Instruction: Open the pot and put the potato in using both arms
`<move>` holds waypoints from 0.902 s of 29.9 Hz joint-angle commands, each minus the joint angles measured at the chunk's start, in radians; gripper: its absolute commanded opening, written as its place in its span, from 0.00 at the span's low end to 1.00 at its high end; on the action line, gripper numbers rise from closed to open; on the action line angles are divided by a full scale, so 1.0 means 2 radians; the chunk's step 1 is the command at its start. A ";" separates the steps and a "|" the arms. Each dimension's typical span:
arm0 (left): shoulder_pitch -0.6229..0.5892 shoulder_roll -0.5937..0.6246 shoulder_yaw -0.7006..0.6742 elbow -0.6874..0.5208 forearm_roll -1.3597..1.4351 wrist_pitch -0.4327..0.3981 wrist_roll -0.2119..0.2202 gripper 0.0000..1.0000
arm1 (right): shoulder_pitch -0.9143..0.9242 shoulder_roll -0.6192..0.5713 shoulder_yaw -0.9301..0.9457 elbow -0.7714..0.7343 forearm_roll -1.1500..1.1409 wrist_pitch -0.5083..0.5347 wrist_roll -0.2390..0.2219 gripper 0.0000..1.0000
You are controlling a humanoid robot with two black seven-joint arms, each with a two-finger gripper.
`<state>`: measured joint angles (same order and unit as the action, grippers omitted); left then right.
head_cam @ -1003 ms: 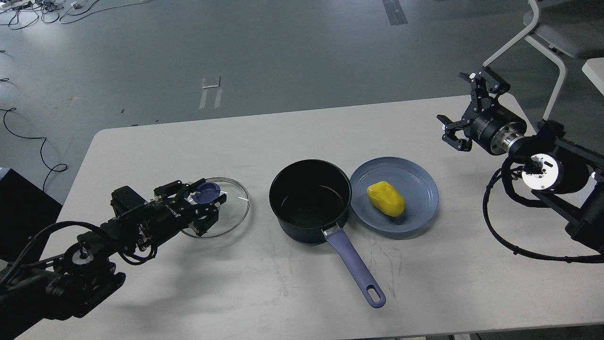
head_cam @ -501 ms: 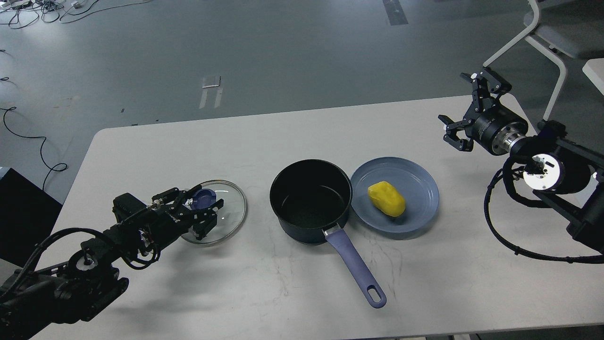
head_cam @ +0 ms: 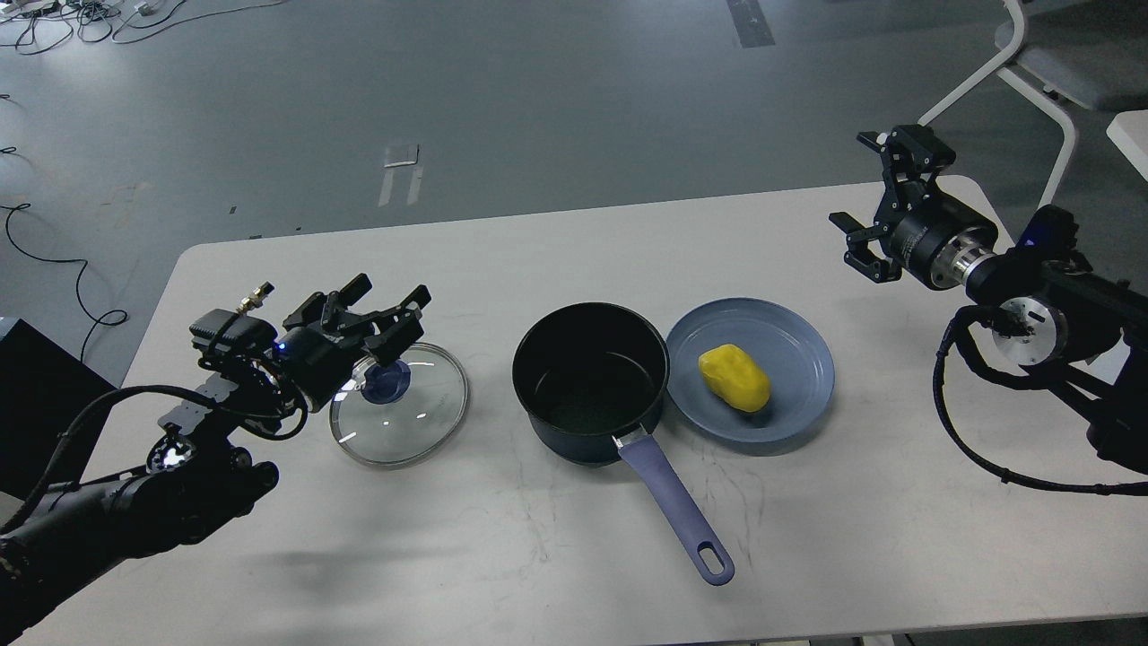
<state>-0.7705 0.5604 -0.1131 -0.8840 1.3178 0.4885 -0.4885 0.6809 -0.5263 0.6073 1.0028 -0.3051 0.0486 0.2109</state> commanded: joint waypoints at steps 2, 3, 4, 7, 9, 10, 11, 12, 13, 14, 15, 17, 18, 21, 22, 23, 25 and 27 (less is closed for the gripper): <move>-0.031 0.018 -0.025 -0.099 -0.193 -0.036 0.000 0.98 | 0.025 -0.021 -0.056 0.023 -0.124 0.001 0.019 1.00; -0.036 0.017 -0.032 -0.101 -0.223 -0.053 0.000 0.98 | 0.031 -0.024 -0.069 0.026 -0.145 0.001 0.023 1.00; -0.041 0.016 -0.036 -0.101 -0.252 -0.070 0.000 0.98 | 0.036 -0.028 -0.083 0.028 -0.168 0.001 0.029 1.00; -0.061 0.008 -0.065 -0.100 -0.370 -0.141 0.000 0.98 | 0.065 -0.034 -0.164 0.031 -0.288 -0.001 0.065 1.00; -0.062 0.004 -0.089 -0.100 -0.421 -0.176 0.000 0.98 | 0.079 -0.034 -0.201 0.030 -0.346 -0.004 0.080 1.00; -0.061 0.002 -0.103 -0.100 -0.439 -0.194 0.000 0.98 | 0.087 -0.035 -0.225 0.029 -0.381 -0.007 0.083 1.00; -0.061 0.002 -0.103 -0.100 -0.439 -0.194 0.000 0.98 | 0.087 -0.035 -0.225 0.029 -0.381 -0.007 0.083 1.00; -0.061 -0.001 -0.112 -0.100 -0.450 -0.204 0.019 0.98 | 0.094 -0.034 -0.243 0.029 -0.410 -0.013 0.083 1.00; -0.060 -0.003 -0.118 -0.100 -0.453 -0.207 0.038 0.98 | 0.098 -0.034 -0.258 0.029 -0.436 -0.024 0.085 1.00; -0.060 -0.003 -0.119 -0.100 -0.453 -0.207 0.046 0.98 | 0.100 -0.033 -0.265 0.029 -0.446 -0.030 0.085 1.00; -0.058 -0.003 -0.120 -0.100 -0.453 -0.208 0.051 0.98 | 0.102 -0.031 -0.279 0.027 -0.462 -0.038 0.085 1.00; -0.057 -0.003 -0.120 -0.100 -0.453 -0.209 0.052 0.98 | 0.106 -0.030 -0.293 0.026 -0.473 -0.040 0.085 1.00; -0.055 -0.003 -0.119 -0.100 -0.453 -0.208 0.052 0.98 | 0.111 -0.029 -0.307 0.028 -0.476 -0.041 0.085 1.00; -0.049 -0.003 -0.118 -0.100 -0.452 -0.208 0.051 0.98 | 0.124 -0.024 -0.335 0.029 -0.477 -0.040 0.085 1.00; -0.047 -0.003 -0.118 -0.100 -0.451 -0.207 0.050 0.98 | 0.129 -0.016 -0.345 0.026 -0.477 -0.041 0.085 0.99; -0.047 -0.003 -0.117 -0.100 -0.451 -0.207 0.050 0.98 | 0.130 -0.011 -0.349 0.024 -0.478 -0.042 0.085 0.99; -0.047 -0.003 -0.114 -0.102 -0.451 -0.205 0.049 0.98 | 0.134 0.002 -0.361 0.016 -0.478 -0.043 0.085 0.99; -0.047 -0.002 -0.114 -0.102 -0.450 -0.205 0.049 0.98 | 0.137 0.014 -0.370 0.011 -0.478 -0.043 0.085 0.99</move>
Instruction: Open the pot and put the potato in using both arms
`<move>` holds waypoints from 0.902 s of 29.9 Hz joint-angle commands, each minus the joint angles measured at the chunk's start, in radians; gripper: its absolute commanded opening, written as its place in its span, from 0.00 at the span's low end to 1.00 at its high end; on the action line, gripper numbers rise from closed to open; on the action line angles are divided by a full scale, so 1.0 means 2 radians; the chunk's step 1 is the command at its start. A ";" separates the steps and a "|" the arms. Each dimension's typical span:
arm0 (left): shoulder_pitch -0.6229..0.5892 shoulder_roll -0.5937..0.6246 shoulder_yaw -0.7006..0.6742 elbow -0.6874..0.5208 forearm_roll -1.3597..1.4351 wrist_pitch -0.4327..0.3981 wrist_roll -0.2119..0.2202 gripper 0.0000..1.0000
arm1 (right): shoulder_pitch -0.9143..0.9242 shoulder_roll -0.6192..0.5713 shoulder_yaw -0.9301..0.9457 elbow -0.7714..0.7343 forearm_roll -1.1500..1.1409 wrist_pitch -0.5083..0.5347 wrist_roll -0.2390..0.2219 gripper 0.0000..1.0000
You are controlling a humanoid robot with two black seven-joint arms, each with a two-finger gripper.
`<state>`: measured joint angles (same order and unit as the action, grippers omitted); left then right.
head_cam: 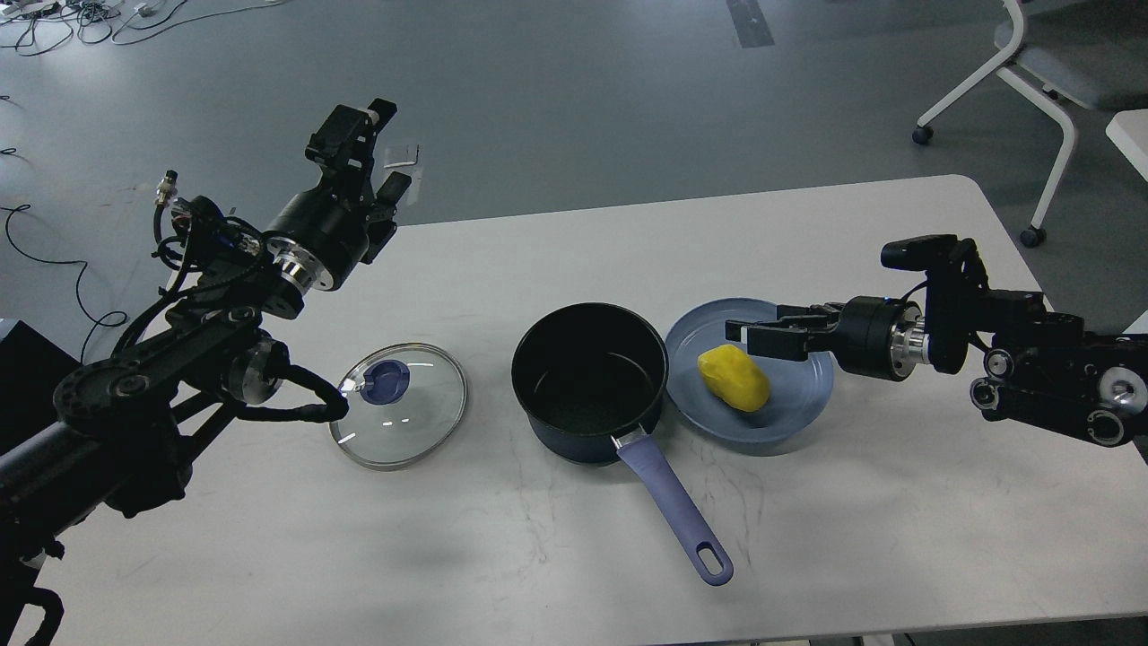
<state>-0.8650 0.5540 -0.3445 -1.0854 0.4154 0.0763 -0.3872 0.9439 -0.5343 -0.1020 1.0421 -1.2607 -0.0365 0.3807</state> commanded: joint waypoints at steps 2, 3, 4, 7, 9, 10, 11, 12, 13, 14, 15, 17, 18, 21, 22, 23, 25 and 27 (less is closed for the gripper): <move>0.003 0.003 0.003 -0.002 0.003 0.001 -0.002 0.98 | 0.010 0.026 -0.022 -0.013 0.001 0.000 -0.001 0.99; 0.005 0.004 0.002 -0.003 0.003 0.001 -0.002 0.98 | 0.011 0.027 -0.024 -0.015 0.000 0.000 -0.001 0.99; 0.006 0.005 0.002 -0.004 0.003 0.001 -0.002 0.98 | 0.013 0.029 -0.027 -0.018 0.001 0.000 -0.001 0.99; 0.008 0.016 0.003 -0.013 0.005 0.001 -0.002 0.98 | 0.015 0.035 -0.044 -0.031 0.001 0.000 -0.002 0.99; 0.008 0.021 0.003 -0.013 0.006 0.000 -0.002 0.98 | 0.015 0.035 -0.049 -0.030 0.001 0.000 -0.002 0.97; 0.008 0.023 0.003 -0.013 0.006 0.000 -0.002 0.98 | 0.016 0.035 -0.052 -0.031 0.001 0.000 -0.002 0.96; 0.008 0.026 0.003 -0.013 0.006 0.000 -0.002 0.98 | 0.016 0.035 -0.053 -0.031 0.001 0.001 -0.002 0.96; 0.008 0.027 0.004 -0.014 0.006 -0.001 -0.003 0.98 | 0.016 0.035 -0.057 -0.031 0.001 0.001 -0.002 0.93; 0.008 0.027 0.005 -0.014 0.006 -0.001 -0.004 0.98 | 0.017 0.036 -0.059 -0.031 0.001 0.001 -0.002 0.93; 0.008 0.027 0.006 -0.014 0.006 -0.001 -0.007 0.98 | 0.017 0.037 -0.061 -0.031 0.001 0.001 -0.002 0.93; 0.008 0.027 0.007 -0.014 0.006 -0.001 -0.007 0.98 | 0.017 0.038 -0.062 -0.031 0.001 0.001 -0.002 0.93; 0.008 0.027 0.007 -0.015 0.006 -0.001 -0.007 0.98 | 0.017 0.040 -0.063 -0.031 0.001 0.001 -0.002 0.92; 0.008 0.027 0.007 -0.015 0.006 -0.001 -0.007 0.98 | 0.017 0.042 -0.063 -0.032 0.001 0.001 -0.001 0.87; 0.009 0.026 0.007 -0.015 0.006 -0.001 -0.007 0.98 | 0.018 0.043 -0.065 -0.034 0.000 0.001 -0.001 0.79; 0.009 0.026 0.007 -0.015 0.006 -0.001 -0.007 0.98 | 0.018 0.043 -0.065 -0.034 0.000 0.001 -0.001 0.79; 0.009 0.026 0.007 -0.015 0.006 -0.001 -0.007 0.98 | 0.018 0.045 -0.068 -0.037 0.000 0.001 -0.001 0.75; 0.009 0.026 0.007 -0.015 0.006 -0.001 -0.007 0.98 | 0.021 0.049 -0.076 -0.042 0.000 0.001 -0.001 0.70; 0.009 0.027 0.007 -0.015 0.006 -0.001 -0.007 0.98 | 0.027 0.057 -0.082 -0.046 0.000 0.001 -0.001 0.61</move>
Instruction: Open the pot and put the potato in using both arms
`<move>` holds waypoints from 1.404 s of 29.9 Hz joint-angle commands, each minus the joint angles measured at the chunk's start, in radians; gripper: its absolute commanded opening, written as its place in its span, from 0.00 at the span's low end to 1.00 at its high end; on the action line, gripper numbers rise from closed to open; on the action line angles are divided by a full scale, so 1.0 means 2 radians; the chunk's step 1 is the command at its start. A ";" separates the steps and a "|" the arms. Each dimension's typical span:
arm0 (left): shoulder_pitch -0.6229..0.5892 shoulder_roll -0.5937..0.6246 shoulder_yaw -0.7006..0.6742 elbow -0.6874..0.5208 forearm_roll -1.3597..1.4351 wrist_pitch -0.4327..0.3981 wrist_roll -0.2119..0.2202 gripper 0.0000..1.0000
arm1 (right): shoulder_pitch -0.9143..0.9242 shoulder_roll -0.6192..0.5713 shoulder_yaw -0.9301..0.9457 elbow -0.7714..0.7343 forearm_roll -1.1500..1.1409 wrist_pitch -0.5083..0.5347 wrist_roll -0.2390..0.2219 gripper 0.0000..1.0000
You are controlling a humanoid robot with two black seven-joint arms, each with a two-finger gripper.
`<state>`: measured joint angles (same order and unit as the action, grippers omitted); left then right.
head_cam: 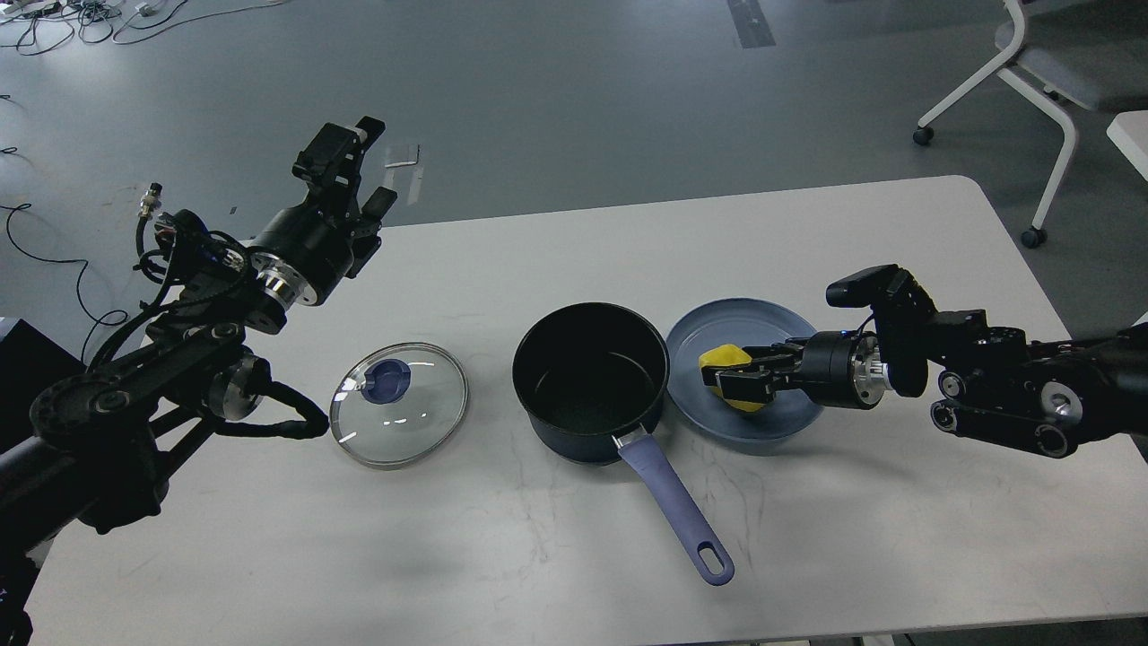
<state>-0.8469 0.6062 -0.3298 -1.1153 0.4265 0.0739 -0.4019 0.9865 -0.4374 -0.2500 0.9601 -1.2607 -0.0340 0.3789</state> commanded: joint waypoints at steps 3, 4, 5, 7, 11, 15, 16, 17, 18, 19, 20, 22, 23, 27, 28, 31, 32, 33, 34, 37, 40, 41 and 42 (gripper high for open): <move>0.000 0.001 0.001 0.000 0.001 0.001 0.000 0.98 | 0.008 0.014 -0.016 -0.018 0.000 -0.001 0.001 0.47; 0.001 0.001 0.001 0.000 0.001 0.001 0.000 0.98 | 0.009 0.016 -0.019 -0.021 0.000 -0.001 0.001 0.42; 0.002 0.002 0.001 0.000 0.001 0.001 0.000 0.98 | 0.011 0.021 -0.024 -0.028 0.000 -0.001 0.002 0.37; 0.006 0.004 0.000 0.000 0.001 0.001 0.000 0.98 | 0.011 0.025 -0.030 -0.034 0.001 -0.001 0.009 0.29; 0.007 0.005 0.001 0.001 0.001 0.001 0.000 0.98 | 0.014 0.030 -0.032 -0.041 0.002 -0.001 0.023 0.20; 0.007 0.004 0.001 0.001 0.007 0.001 0.000 0.98 | 0.035 0.029 -0.031 -0.040 0.011 -0.002 0.023 0.20; 0.007 0.004 0.000 0.001 0.009 0.001 0.000 0.98 | 0.049 0.027 -0.028 -0.038 0.012 -0.004 0.024 0.20; 0.007 0.004 0.000 0.001 0.011 0.001 -0.001 0.98 | 0.063 0.025 -0.025 -0.038 0.013 -0.006 0.025 0.20; 0.007 0.004 0.000 0.001 0.011 0.001 0.000 0.98 | 0.070 0.025 -0.024 -0.038 0.013 -0.008 0.025 0.20; 0.006 0.003 0.000 0.001 0.011 0.000 0.000 0.98 | 0.084 0.025 -0.023 -0.038 0.016 -0.015 0.028 0.20; 0.006 0.003 0.000 0.001 0.011 0.000 0.001 0.98 | 0.090 0.026 -0.023 -0.038 0.018 -0.020 0.030 0.20; 0.005 0.001 -0.001 0.001 0.010 -0.001 0.002 0.98 | 0.106 0.032 -0.023 -0.035 0.027 -0.033 0.036 0.20; 0.005 0.001 -0.001 0.001 0.010 -0.001 0.002 0.98 | 0.109 0.035 -0.023 -0.034 0.030 -0.036 0.038 0.20; 0.005 -0.003 -0.002 0.001 0.010 -0.002 0.004 0.98 | 0.118 0.080 -0.024 -0.037 0.043 -0.041 0.051 0.20; 0.005 -0.003 -0.003 0.001 0.010 -0.002 0.004 0.98 | 0.118 0.094 -0.024 -0.037 0.047 -0.040 0.055 0.20; 0.005 -0.003 -0.005 0.001 0.010 -0.002 0.004 0.98 | 0.116 0.130 -0.031 -0.044 0.052 -0.038 0.055 0.21; 0.005 -0.002 -0.005 0.001 0.010 -0.002 0.004 0.98 | 0.116 0.135 -0.032 -0.047 0.054 -0.038 0.055 0.21; 0.005 -0.002 -0.005 0.001 0.010 -0.002 0.004 0.98 | 0.115 0.141 -0.033 -0.048 0.059 -0.038 0.055 0.24; 0.005 0.000 -0.005 0.001 0.010 -0.002 0.004 0.98 | 0.114 0.144 -0.033 -0.047 0.062 -0.037 0.055 0.28; 0.005 0.002 -0.006 0.001 0.010 -0.002 0.004 0.98 | 0.111 0.146 -0.035 -0.046 0.077 -0.036 0.055 0.87; 0.005 0.003 -0.008 0.000 0.007 -0.003 0.005 0.98 | 0.110 0.143 -0.035 -0.042 0.093 -0.033 0.055 1.00; 0.005 0.003 -0.008 0.001 0.005 -0.004 0.005 0.98 | 0.110 0.142 -0.035 -0.042 0.095 -0.033 0.055 1.00; 0.005 0.003 -0.009 0.001 0.005 -0.006 0.005 0.98 | 0.108 0.140 -0.034 -0.042 0.100 -0.033 0.055 1.00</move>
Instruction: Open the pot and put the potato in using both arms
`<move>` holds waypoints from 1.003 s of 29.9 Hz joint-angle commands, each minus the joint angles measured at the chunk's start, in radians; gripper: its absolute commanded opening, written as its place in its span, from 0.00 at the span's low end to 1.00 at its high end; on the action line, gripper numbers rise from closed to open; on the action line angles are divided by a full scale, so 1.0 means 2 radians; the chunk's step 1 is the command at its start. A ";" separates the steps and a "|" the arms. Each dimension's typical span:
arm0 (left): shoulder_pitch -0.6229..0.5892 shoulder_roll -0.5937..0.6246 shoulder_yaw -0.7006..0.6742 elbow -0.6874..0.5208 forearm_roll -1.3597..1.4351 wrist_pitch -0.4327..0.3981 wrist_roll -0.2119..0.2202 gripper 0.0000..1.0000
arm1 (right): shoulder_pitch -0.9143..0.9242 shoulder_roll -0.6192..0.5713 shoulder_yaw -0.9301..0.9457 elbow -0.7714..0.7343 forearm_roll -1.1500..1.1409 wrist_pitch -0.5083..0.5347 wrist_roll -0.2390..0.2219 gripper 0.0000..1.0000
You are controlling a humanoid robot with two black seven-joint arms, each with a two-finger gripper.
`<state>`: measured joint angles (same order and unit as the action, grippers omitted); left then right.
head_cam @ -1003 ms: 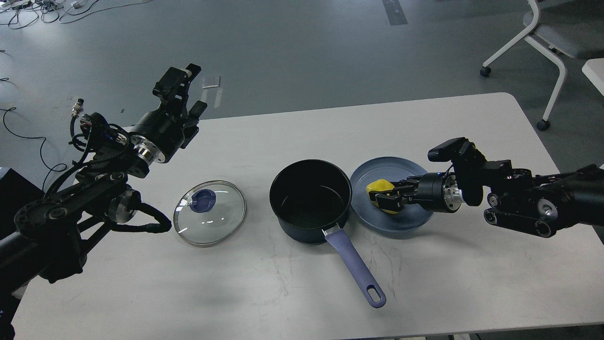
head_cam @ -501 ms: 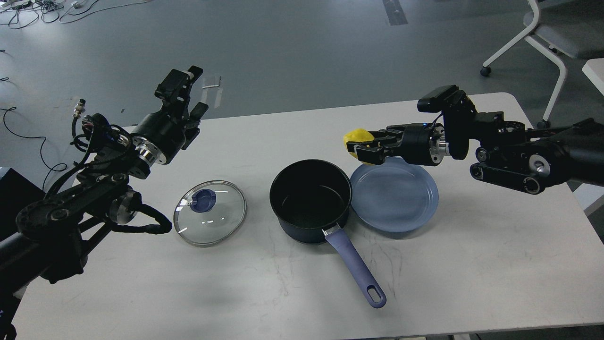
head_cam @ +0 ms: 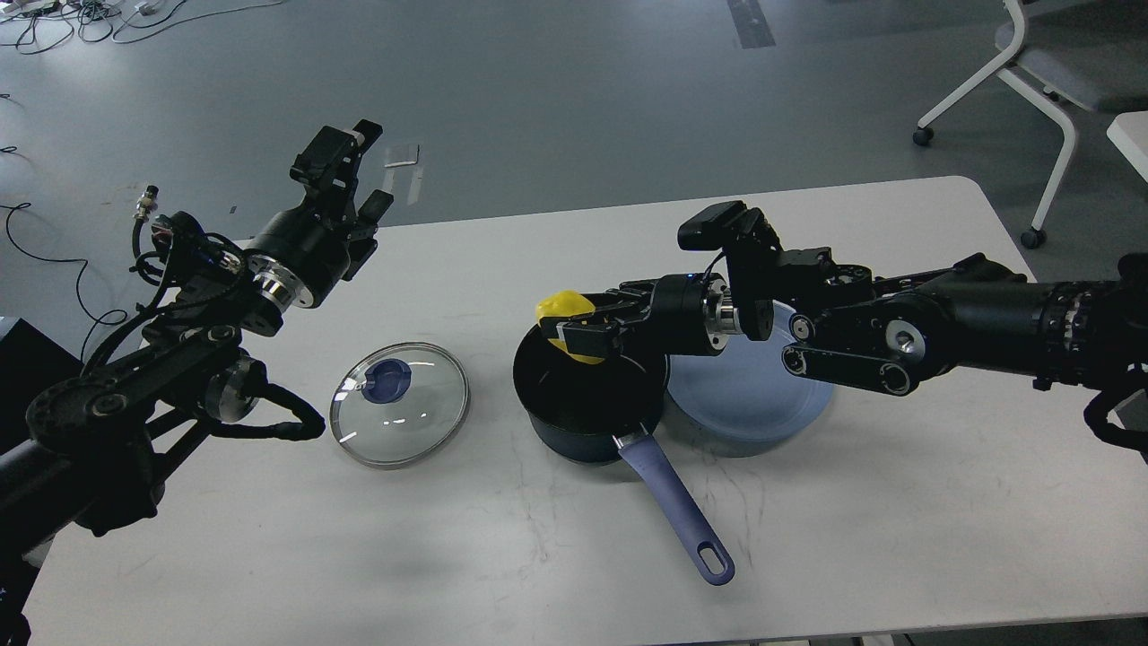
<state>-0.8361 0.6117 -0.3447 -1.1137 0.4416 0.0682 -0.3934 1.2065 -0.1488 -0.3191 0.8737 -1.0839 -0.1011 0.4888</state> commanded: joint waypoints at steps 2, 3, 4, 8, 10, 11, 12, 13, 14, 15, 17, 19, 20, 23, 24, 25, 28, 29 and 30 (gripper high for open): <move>0.000 -0.002 -0.003 0.000 -0.005 -0.007 0.001 0.98 | -0.004 -0.011 0.001 0.003 0.020 0.001 0.000 1.00; 0.000 -0.004 -0.004 0.000 -0.005 -0.008 0.002 0.98 | -0.005 -0.015 0.002 0.005 0.023 0.001 0.000 1.00; 0.000 -0.005 -0.005 0.000 -0.006 -0.010 0.002 0.98 | -0.005 -0.017 0.004 0.006 0.025 0.001 0.000 1.00; 0.000 -0.010 -0.011 0.000 -0.029 -0.022 0.007 0.98 | -0.006 -0.027 0.028 0.006 0.040 -0.001 0.000 1.00; 0.000 -0.015 -0.020 0.004 -0.059 -0.034 0.017 0.98 | -0.010 -0.037 0.068 0.007 0.107 0.002 0.000 1.00; 0.000 -0.017 -0.025 0.005 -0.070 -0.037 0.020 0.98 | -0.013 -0.039 0.082 0.008 0.139 0.003 0.000 1.00; 0.001 -0.021 -0.035 0.008 -0.091 -0.041 0.025 0.98 | -0.022 -0.040 0.111 0.010 0.211 0.008 -0.004 1.00; 0.001 -0.024 -0.039 0.008 -0.100 -0.041 0.027 0.98 | -0.025 -0.041 0.125 0.013 0.247 0.014 -0.009 1.00; 0.002 -0.030 -0.047 0.008 -0.115 -0.041 0.031 0.98 | -0.030 -0.044 0.152 0.017 0.318 0.033 -0.020 1.00; 0.004 -0.032 -0.051 0.008 -0.120 -0.042 0.032 0.98 | -0.033 -0.048 0.172 0.019 0.352 0.045 -0.025 1.00; 0.015 -0.040 -0.062 0.008 -0.137 -0.041 0.032 0.98 | -0.060 -0.058 0.242 0.017 0.475 0.090 -0.053 1.00; 0.022 -0.045 -0.068 0.008 -0.143 -0.041 0.035 0.98 | -0.075 -0.058 0.274 0.016 0.517 0.101 -0.072 1.00; 0.030 -0.049 -0.074 0.010 -0.148 -0.041 0.045 0.98 | -0.088 -0.061 0.301 0.016 0.553 0.105 -0.090 1.00; 0.058 -0.053 -0.107 0.010 -0.177 -0.044 0.088 0.98 | -0.121 -0.071 0.355 0.016 0.611 0.113 -0.125 1.00; 0.064 -0.053 -0.116 0.010 -0.184 -0.049 0.095 0.98 | -0.129 -0.071 0.366 0.016 0.619 0.116 -0.131 1.00; 0.070 -0.054 -0.124 0.010 -0.188 -0.053 0.100 0.98 | -0.135 -0.071 0.373 0.016 0.625 0.119 -0.135 1.00; 0.087 -0.054 -0.152 0.010 -0.194 -0.090 0.118 0.98 | -0.152 -0.069 0.393 0.012 0.629 0.146 -0.140 1.00; 0.089 -0.054 -0.154 0.010 -0.194 -0.095 0.118 0.98 | -0.153 -0.068 0.394 0.013 0.628 0.153 -0.140 1.00; 0.092 -0.054 -0.157 0.008 -0.193 -0.105 0.118 0.98 | -0.155 -0.067 0.394 0.016 0.627 0.162 -0.139 1.00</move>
<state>-0.6722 0.5035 -0.6333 -1.0933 0.0574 -0.0915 -0.1691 0.9114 -0.2876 0.4548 0.9008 0.1693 0.1756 0.2111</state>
